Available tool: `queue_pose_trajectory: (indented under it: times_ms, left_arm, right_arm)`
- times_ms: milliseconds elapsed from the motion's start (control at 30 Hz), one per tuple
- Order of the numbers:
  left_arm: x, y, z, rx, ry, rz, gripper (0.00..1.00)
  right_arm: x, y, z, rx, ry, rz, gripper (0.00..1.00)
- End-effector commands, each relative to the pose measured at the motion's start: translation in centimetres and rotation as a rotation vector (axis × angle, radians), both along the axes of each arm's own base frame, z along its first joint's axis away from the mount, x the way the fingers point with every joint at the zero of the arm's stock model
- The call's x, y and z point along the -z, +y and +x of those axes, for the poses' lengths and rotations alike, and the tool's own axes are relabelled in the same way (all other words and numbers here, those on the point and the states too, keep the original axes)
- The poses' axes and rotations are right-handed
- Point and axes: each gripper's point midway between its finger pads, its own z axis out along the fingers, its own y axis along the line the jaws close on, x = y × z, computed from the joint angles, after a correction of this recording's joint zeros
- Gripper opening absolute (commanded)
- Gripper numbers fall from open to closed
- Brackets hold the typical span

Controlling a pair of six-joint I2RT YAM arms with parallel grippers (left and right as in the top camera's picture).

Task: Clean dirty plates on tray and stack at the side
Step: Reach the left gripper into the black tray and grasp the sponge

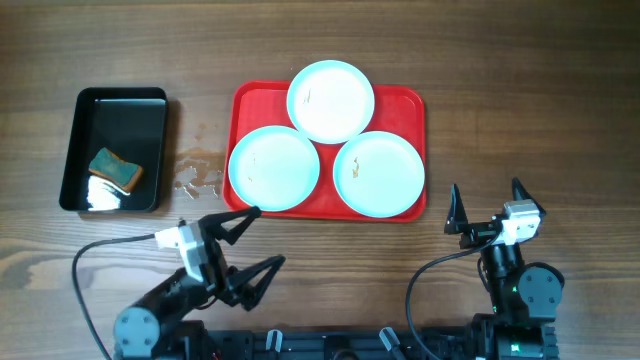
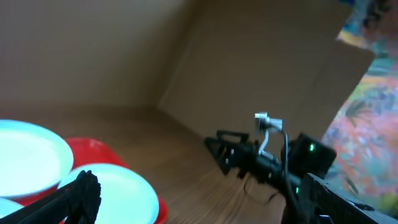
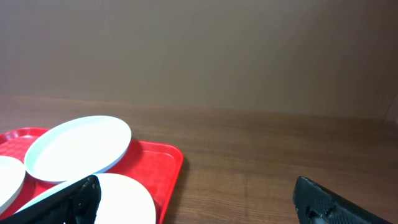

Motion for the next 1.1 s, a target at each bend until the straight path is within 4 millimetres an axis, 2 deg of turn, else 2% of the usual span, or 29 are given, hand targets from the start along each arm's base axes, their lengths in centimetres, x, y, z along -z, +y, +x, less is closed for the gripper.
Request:
queue_pose_trajectory:
  times_ms: [0,67,133,267,333,467,500,567,633,767,900,1000,1067]
  left_arm:
    - [-4.3,2.2,1.4,-0.189,-0.062,-0.004,1.00]
    - [-5.2,4.0,3.5,-0.338,-0.026,0.092,1.00]
    - [-5.1,6.2,6.0,-0.478,0.106,0.170,1.00]
    - [-3.3,11.8,11.0,-0.729,0.525,0.413,1.00]
    - [-2.7,12.5,12.5,-0.708,0.673,0.530,1.00]
    - [-0.7,13.3,15.6,-0.646,0.956,0.637,1.00]
    - [-0.1,13.8,16.4,-0.658,0.985,0.656,1.00]
    - [1.5,16.3,18.3,-0.808,1.095,0.619,1.00]
    - [4.0,20.7,19.2,-1.043,1.265,0.516,1.00]
    - [8.7,25.8,19.9,-1.132,1.453,0.385,1.00]
    - [11.3,28.9,20.1,-1.164,1.517,0.326,1.00]
    - [12.6,29.7,20.9,-1.150,1.508,0.360,1.00]
    - [14.4,30.2,21.1,-1.153,1.531,0.399,0.98]
  right_arm:
    - [0.0,-0.1,0.0,0.006,-0.003,-0.012,1.00]
    - [0.0,-0.1,0.0,0.006,-0.003,-0.012,1.00]
    - [0.0,-0.1,0.0,0.006,-0.003,-0.012,1.00]
    - [0.0,-0.1,0.0,0.006,-0.003,-0.012,1.00]
    - [0.0,-0.1,0.0,0.006,-0.003,-0.012,1.00]
    - [0.0,-0.1,0.0,0.006,-0.003,-0.012,1.00]
    - [0.0,-0.1,0.0,0.006,-0.003,-0.012,1.00]
    - [0.0,-0.1,0.0,0.006,-0.003,-0.012,1.00]
    - [0.0,-0.1,0.0,0.006,-0.003,-0.012,1.00]
    - [0.0,-0.1,0.0,0.006,-0.003,-0.012,1.00]
    - [0.0,-0.1,0.0,0.006,-0.003,-0.012,1.00]
    - [0.0,-0.1,0.0,0.006,-0.003,-0.012,1.00]
    - [0.0,-0.1,0.0,0.006,-0.003,-0.012,1.00]
